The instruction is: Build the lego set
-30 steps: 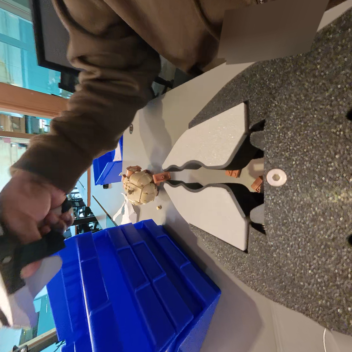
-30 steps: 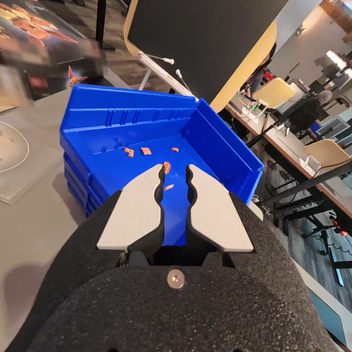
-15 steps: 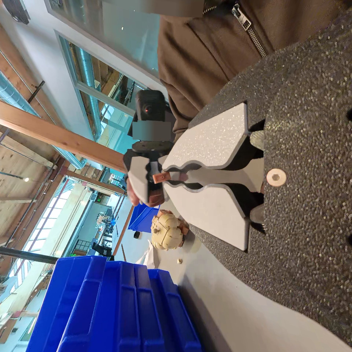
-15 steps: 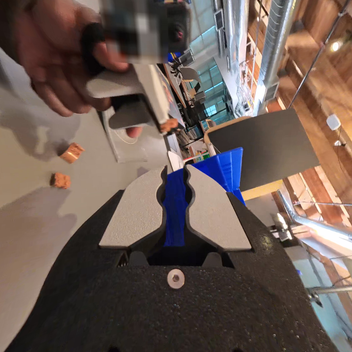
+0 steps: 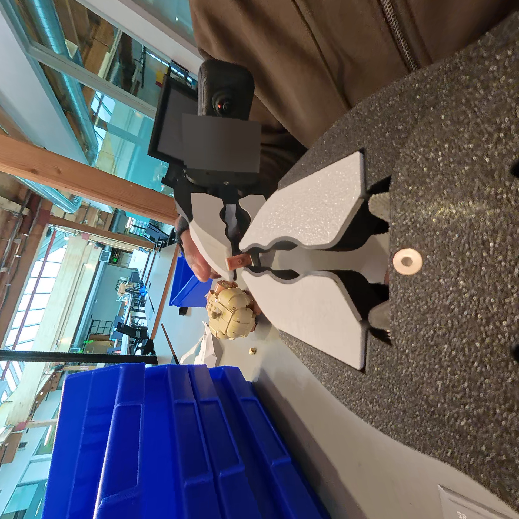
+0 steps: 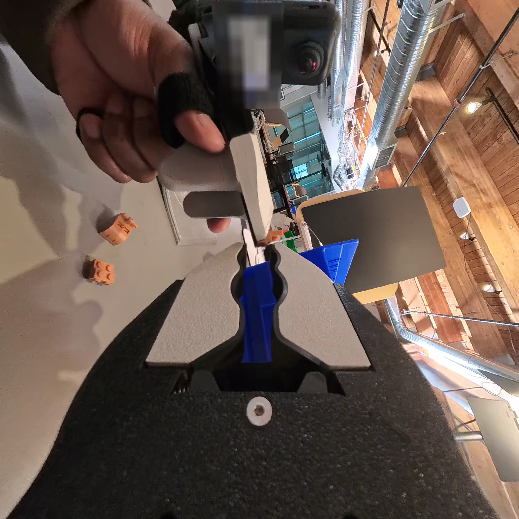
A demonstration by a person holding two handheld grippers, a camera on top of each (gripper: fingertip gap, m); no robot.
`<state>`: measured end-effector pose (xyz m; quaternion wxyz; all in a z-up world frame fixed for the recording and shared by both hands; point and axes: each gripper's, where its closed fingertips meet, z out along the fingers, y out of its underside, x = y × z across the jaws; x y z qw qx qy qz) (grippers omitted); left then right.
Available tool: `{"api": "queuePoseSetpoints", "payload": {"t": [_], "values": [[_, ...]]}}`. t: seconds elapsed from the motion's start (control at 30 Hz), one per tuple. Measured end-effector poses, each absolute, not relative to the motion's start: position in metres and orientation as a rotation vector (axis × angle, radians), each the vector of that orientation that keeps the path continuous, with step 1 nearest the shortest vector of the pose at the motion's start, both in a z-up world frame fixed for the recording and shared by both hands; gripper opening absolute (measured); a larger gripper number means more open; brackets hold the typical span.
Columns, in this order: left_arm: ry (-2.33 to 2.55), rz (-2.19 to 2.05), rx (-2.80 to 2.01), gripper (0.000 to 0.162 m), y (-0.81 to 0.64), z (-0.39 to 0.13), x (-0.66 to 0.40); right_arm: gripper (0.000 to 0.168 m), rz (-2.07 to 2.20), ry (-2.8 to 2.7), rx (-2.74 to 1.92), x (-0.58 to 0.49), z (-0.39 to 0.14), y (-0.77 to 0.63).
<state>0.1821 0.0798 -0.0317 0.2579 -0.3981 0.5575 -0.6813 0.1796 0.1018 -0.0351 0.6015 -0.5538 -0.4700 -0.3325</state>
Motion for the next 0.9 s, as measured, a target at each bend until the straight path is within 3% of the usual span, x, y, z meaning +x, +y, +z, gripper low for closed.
{"api": "queuePoseSetpoints", "payload": {"t": [0.9], "values": [[1.613, -1.572, -1.097, 0.014, 0.091, -0.036, 0.184, 0.008, -0.872, -1.159, -1.293, 0.183, -0.045, 0.104]]}}
